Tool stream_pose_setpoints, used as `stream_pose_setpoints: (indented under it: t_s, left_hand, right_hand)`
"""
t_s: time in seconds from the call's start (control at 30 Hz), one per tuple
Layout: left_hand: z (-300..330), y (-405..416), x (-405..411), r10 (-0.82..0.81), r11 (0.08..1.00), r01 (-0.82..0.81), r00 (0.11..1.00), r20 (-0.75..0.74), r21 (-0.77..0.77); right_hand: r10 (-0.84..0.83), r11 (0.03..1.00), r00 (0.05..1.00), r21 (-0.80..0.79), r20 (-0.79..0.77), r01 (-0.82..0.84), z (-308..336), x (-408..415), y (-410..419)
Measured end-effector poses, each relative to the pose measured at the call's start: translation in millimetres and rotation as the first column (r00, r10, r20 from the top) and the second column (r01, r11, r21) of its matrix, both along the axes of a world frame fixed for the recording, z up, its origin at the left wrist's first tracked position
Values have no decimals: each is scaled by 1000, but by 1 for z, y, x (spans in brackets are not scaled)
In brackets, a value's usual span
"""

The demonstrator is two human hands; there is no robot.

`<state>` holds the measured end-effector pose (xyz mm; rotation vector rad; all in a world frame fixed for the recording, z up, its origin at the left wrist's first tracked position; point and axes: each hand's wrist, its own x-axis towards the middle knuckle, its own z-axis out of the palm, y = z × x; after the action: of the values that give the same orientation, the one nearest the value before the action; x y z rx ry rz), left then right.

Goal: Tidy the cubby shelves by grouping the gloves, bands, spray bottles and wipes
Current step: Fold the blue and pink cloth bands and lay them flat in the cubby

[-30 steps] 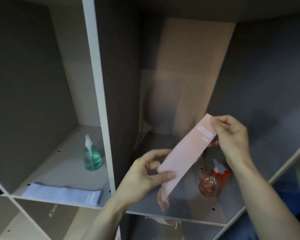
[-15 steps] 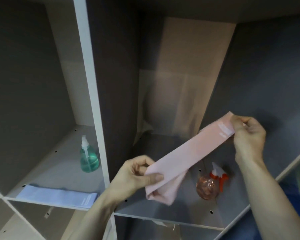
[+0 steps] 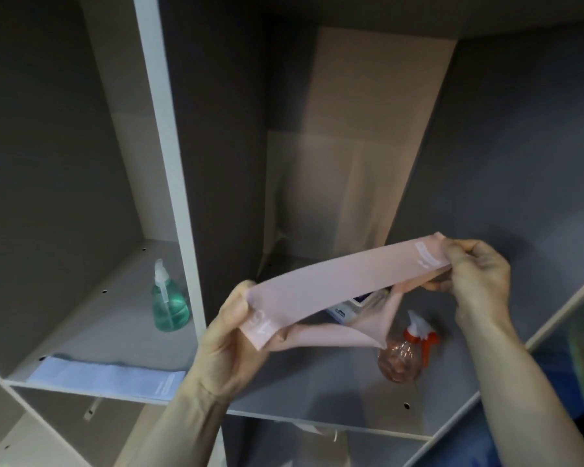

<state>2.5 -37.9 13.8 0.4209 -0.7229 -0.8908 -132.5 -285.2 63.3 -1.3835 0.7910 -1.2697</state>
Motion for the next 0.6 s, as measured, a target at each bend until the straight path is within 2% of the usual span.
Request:
stream_pose_setpoints:
  t_s: [0.1, 0.17, 0.23, 0.3, 0.37, 0.43, 0.47, 0.57, 0.6]
  left_hand:
    - [9, -1, -2, -28, 998, 28, 1000, -3, -53]
    - [9, 3, -2, 156, 978, -178, 971, 181, 107]
    - [7, 8, 0, 300, 880, -426, 842, 449, 211]
    - [4, 13, 4, 331, 789, -577, 690, 643, 213]
    - [3, 19, 8, 329, 712, -678, 553, 765, 184]
    - [1, 26, 11, 332, 668, -728, 478, 813, 155]
    - [0, 29, 13, 335, 682, -711, 510, 792, 170]
    - [-2, 38, 12, 332, 812, -539, 742, 583, 224]
    - [-2, 40, 12, 319, 831, -504, 779, 540, 237]
  right_hand:
    - [-43, 999, 999, -24, 12, 43, -4, -12, 1]
    - [-77, 997, 997, -30, 9, 77, -7, -21, 0]
    - [-110, 994, 994, -28, -1, 110, -8, -29, -2]
    - [-126, 992, 992, -28, -8, 125, -9, -35, -2]
    - [-134, 990, 991, -41, -3, 133, -9, -39, 0]
    - [-136, 990, 991, -49, -7, 135, -10, -42, 2]
    - [-131, 990, 991, -45, -13, 130, -11, -42, 4]
    - [-91, 996, 996, -14, -15, 91, -14, -40, 11]
    - [-80, 997, 997, -1, -7, 80, -14, -39, 14]
